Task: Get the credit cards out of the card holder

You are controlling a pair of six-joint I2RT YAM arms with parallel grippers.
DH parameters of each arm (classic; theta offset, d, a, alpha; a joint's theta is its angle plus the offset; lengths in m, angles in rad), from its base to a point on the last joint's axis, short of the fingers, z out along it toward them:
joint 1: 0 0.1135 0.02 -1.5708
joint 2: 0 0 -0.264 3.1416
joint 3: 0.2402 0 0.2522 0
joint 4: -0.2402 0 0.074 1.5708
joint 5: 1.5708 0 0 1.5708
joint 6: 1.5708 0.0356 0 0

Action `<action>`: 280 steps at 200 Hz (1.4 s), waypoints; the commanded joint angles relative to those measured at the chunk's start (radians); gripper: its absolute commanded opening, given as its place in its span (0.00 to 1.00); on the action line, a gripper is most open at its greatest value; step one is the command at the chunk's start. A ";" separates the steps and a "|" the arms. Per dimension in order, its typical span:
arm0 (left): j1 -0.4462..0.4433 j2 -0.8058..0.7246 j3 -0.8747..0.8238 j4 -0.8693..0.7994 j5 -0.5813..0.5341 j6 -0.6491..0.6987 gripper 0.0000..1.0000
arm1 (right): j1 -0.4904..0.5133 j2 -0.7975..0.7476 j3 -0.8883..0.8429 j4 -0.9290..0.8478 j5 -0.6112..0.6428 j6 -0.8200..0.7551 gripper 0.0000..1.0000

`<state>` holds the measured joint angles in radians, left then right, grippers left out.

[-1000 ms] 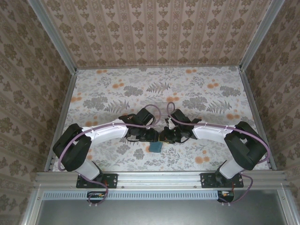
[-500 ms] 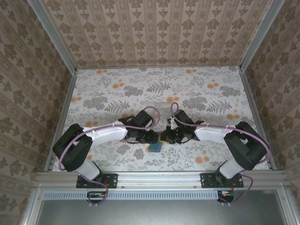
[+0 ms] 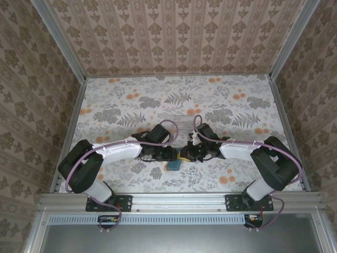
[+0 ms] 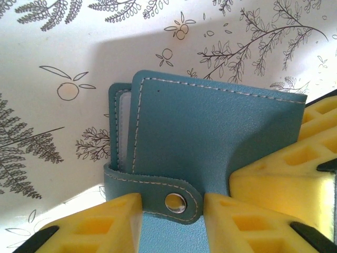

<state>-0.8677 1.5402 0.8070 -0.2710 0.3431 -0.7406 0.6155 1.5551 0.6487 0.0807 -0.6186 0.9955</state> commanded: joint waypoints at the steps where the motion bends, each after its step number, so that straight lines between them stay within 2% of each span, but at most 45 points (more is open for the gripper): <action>1: 0.013 0.006 0.000 -0.006 -0.019 0.000 0.35 | -0.003 0.000 0.005 0.023 -0.060 -0.004 0.11; 33: 0.023 0.006 0.001 -0.013 -0.032 -0.003 0.29 | -0.003 -0.001 0.014 -0.013 -0.058 -0.030 0.10; 92: 0.033 -0.013 0.008 -0.038 -0.069 0.005 0.11 | -0.003 -0.017 0.028 -0.106 -0.023 -0.087 0.08; 164: 0.067 -0.139 -0.066 -0.078 -0.086 0.006 0.06 | -0.021 -0.021 0.092 -0.340 0.085 -0.236 0.08; 206: 0.073 -0.172 -0.110 -0.066 -0.060 0.001 0.12 | -0.056 0.014 0.150 -0.462 0.115 -0.343 0.21; 229: 0.077 -0.155 -0.127 -0.014 -0.037 -0.012 0.25 | -0.057 0.036 0.175 -0.495 0.134 -0.371 0.29; 249: 0.077 -0.130 -0.124 0.036 -0.009 -0.019 0.32 | -0.057 0.035 0.180 -0.500 0.146 -0.368 0.33; 280: 0.069 -0.113 -0.106 0.070 0.005 -0.026 0.49 | -0.056 0.028 0.183 -0.511 0.169 -0.366 0.35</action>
<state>-0.7959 1.4155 0.6853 -0.2470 0.3206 -0.7589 0.5598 1.5841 0.8032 -0.3809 -0.4896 0.6495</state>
